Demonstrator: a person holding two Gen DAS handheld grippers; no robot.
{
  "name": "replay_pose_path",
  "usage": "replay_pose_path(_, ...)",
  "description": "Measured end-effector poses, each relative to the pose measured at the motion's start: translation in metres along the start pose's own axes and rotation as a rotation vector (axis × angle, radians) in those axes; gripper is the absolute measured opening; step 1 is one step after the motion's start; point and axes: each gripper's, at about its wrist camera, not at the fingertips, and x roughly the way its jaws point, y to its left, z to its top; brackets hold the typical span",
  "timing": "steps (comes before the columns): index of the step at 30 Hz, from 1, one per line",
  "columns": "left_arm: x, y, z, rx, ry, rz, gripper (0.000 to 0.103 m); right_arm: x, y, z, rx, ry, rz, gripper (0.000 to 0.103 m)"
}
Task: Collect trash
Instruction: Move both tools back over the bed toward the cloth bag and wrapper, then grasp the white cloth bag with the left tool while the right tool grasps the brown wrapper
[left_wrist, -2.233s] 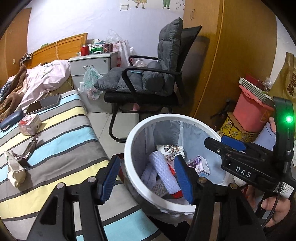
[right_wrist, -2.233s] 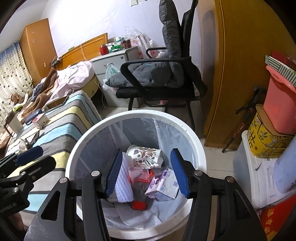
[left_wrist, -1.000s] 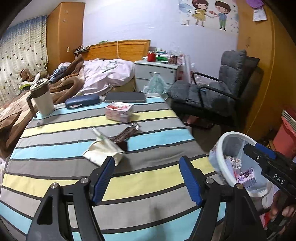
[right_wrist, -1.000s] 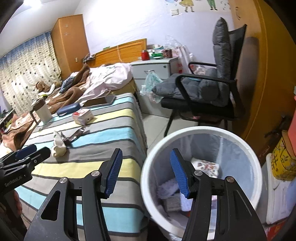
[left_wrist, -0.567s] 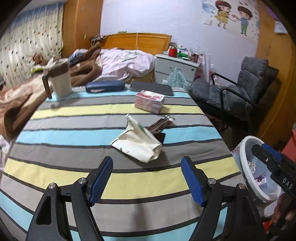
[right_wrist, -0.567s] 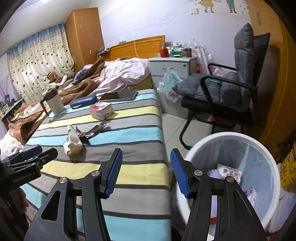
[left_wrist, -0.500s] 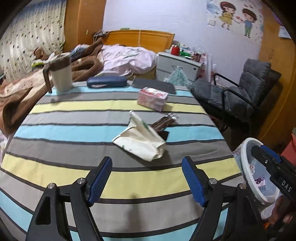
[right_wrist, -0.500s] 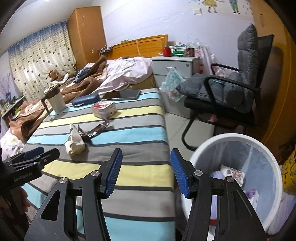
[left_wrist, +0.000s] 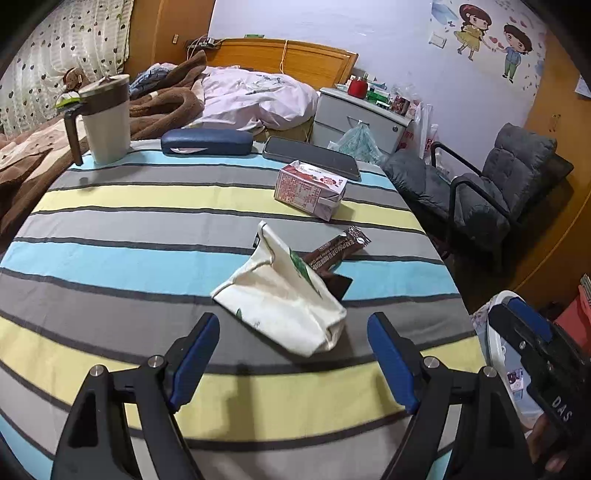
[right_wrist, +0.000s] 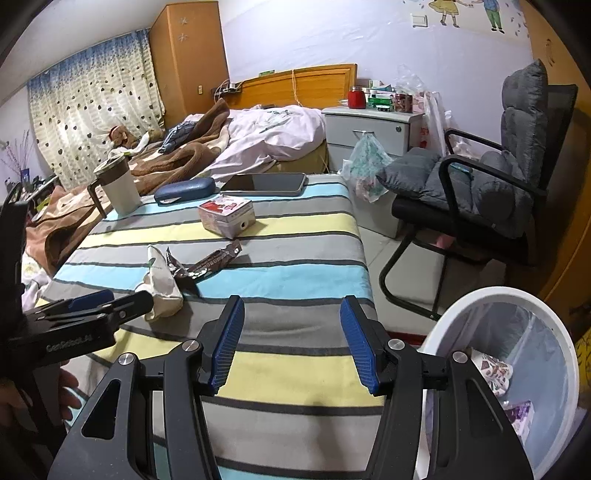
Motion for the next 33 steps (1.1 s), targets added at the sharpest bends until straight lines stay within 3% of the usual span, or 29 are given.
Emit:
replay_pose_path(8, 0.027, 0.01, 0.003, -0.036, 0.081, 0.007, 0.084, 0.013, 0.008, 0.007, -0.011, 0.019, 0.008, 0.056)
replay_pose_path(26, 0.027, 0.054, 0.018, -0.113, 0.069, -0.001, 0.083, 0.027, 0.032, 0.016, -0.066, 0.051, 0.026, 0.056)
replay_pose_path(27, 0.027, 0.056, 0.019, -0.118, 0.064, -0.017, 0.082, 0.028, 0.033, 0.017, -0.072, 0.053, 0.021, 0.056)
replay_pose_path(32, 0.023, 0.067, 0.021, -0.135, 0.051, -0.05, 0.052, 0.036, 0.038, 0.02, -0.077, 0.075, 0.026, 0.056)
replay_pose_path(33, 0.022, 0.068, 0.022, -0.126, 0.05, -0.053, 0.051, 0.037, 0.039, 0.02, -0.079, 0.08, 0.026, 0.056)
